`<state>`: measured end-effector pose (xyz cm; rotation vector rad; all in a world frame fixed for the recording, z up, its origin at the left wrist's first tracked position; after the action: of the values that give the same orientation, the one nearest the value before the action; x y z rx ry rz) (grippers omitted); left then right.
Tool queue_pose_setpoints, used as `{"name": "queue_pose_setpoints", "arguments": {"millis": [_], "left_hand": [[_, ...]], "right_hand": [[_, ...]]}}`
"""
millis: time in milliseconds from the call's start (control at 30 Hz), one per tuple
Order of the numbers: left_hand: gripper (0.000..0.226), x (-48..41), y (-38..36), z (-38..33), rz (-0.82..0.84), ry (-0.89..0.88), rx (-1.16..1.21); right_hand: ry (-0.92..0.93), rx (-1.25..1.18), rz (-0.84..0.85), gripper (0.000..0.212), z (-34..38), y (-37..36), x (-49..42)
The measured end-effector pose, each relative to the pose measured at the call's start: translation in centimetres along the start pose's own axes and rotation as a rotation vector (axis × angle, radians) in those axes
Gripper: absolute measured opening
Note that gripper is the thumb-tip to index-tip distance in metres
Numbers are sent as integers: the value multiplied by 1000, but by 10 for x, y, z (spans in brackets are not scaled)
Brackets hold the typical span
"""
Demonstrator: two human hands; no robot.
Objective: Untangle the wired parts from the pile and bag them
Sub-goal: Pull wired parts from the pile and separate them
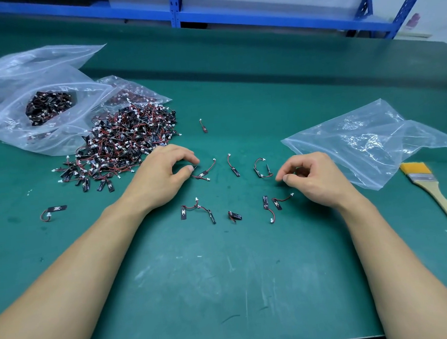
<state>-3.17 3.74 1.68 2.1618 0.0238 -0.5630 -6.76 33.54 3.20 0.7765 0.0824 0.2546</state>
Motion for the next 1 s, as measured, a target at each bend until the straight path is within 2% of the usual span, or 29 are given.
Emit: {"name": "queue_pose_setpoints", "arguments": {"millis": [200,533,1000], "left_hand": [[14,0,1,0,-2,1,3],[28,0,0,3,6,24,1],[29,0,0,3,5,25,-4]], "right_hand": [[4,0,7,30,1,-1,1],[5,0,18,31,1,-1,1],[2,0,19,32,-2,-1,0]]}}
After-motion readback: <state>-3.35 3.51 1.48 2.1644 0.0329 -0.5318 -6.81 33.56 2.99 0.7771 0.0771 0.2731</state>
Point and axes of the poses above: each hand's wrist, its own x-axis away from the middle knuckle, its own y-axis out of the back of the hand, z = x × y, the point moved 4 cm from there along -x, towards the middle knuckle, and after that the axes turned 7 degrees about -y, right-handed, at the moved point
